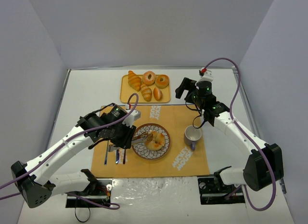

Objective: Place the bread

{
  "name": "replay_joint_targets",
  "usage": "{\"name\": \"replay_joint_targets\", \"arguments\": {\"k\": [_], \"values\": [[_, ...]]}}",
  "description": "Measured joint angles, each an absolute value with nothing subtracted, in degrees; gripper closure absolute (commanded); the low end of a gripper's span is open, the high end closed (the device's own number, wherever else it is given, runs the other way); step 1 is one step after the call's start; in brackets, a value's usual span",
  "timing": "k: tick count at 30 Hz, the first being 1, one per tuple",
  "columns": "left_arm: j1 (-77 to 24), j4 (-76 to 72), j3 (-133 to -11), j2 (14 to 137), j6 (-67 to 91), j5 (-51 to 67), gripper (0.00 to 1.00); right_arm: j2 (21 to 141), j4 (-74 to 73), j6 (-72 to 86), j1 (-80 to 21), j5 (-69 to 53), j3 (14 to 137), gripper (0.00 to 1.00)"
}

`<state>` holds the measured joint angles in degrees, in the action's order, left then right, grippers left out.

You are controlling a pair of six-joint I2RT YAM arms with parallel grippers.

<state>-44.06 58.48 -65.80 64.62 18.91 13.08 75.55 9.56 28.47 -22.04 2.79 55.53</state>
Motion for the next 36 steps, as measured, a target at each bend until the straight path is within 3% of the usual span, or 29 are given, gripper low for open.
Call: {"name": "replay_joint_targets", "arguments": {"k": [25,36], "values": [[-44.42,58.48,-65.78,64.62,19.61,12.11,0.92,75.53,9.56,28.47,-22.04,2.79,55.53,0.05],[-44.66,58.48,-65.78,64.62,19.74,11.94,0.74,75.53,9.56,28.49,-22.04,2.79,55.53,0.05]]}}
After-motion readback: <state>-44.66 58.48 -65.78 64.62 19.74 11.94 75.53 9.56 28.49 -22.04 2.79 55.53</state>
